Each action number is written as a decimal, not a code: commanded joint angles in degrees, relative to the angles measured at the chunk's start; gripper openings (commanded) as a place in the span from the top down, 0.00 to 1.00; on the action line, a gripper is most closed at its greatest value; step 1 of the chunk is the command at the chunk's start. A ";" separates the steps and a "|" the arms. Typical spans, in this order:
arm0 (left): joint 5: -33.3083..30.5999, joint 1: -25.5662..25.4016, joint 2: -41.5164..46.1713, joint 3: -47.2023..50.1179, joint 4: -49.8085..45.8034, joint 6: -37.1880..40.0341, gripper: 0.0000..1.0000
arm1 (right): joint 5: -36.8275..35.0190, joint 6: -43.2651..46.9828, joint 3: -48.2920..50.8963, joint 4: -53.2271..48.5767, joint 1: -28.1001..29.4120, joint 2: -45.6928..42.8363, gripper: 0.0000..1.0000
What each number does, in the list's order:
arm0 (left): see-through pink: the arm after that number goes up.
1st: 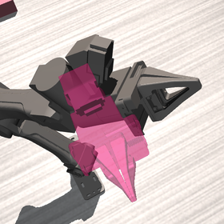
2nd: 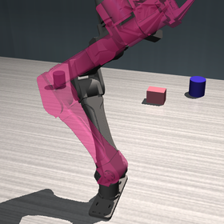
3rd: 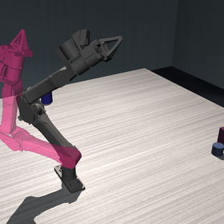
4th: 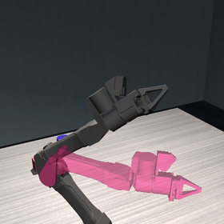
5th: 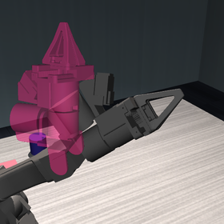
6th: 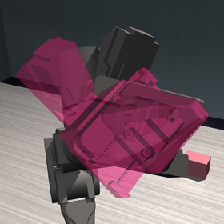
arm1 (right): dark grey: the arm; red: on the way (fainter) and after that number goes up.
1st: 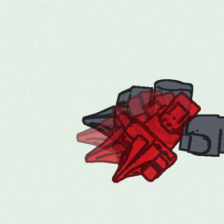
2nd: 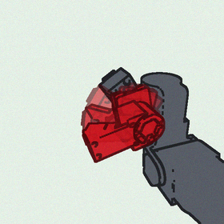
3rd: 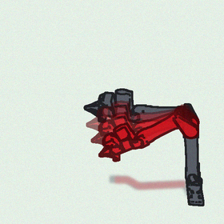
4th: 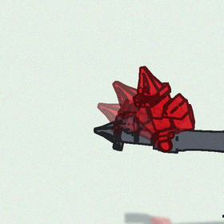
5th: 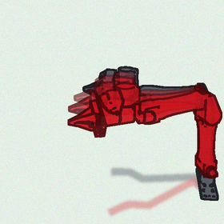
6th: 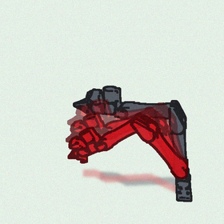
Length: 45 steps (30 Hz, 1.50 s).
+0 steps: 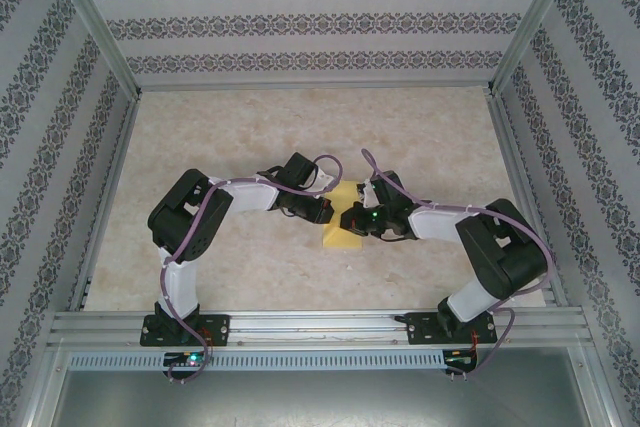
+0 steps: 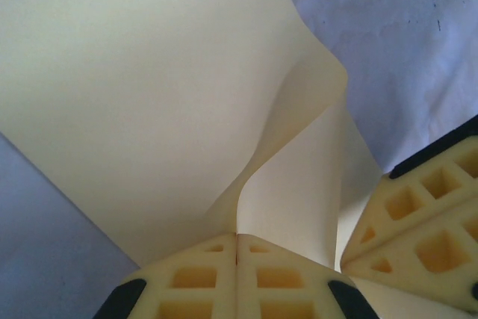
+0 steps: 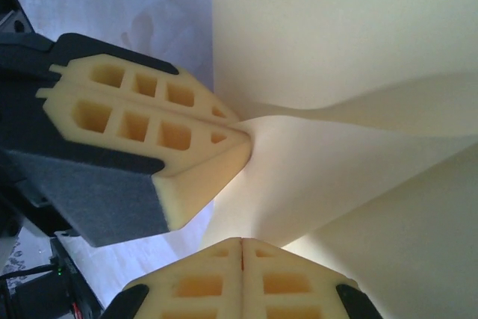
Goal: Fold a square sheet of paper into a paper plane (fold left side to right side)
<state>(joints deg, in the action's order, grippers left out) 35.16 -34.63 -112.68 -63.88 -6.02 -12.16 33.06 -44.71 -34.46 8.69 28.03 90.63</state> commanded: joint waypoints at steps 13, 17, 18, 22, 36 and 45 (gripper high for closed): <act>-2.07 0.35 -1.99 1.30 -1.37 1.09 1.00 | -1.48 1.00 -2.28 0.99 0.71 2.68 1.00; -2.24 0.34 -2.02 1.26 -1.52 1.18 1.00 | -2.25 1.25 -2.37 -0.22 0.77 3.22 1.00; -2.28 0.35 -2.01 1.23 -1.49 1.18 1.00 | -2.45 1.31 -2.37 -0.54 0.79 3.18 1.00; -2.37 0.35 -2.13 1.30 -1.58 1.26 1.00 | -3.15 1.97 -2.37 -1.95 0.80 3.41 1.00; -2.54 0.35 -2.00 1.26 -1.51 0.92 1.00 | -4.92 2.06 -1.34 -3.84 0.87 4.38 1.00; -2.94 0.62 2.69 -0.16 -1.09 -1.08 0.81 | -6.42 1.55 1.01 -5.26 0.89 4.29 1.00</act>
<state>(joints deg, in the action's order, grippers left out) 35.14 -34.72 -112.33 -63.88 -6.02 -12.80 29.82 -43.35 -35.55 7.57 28.36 94.06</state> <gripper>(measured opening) 0.172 0.043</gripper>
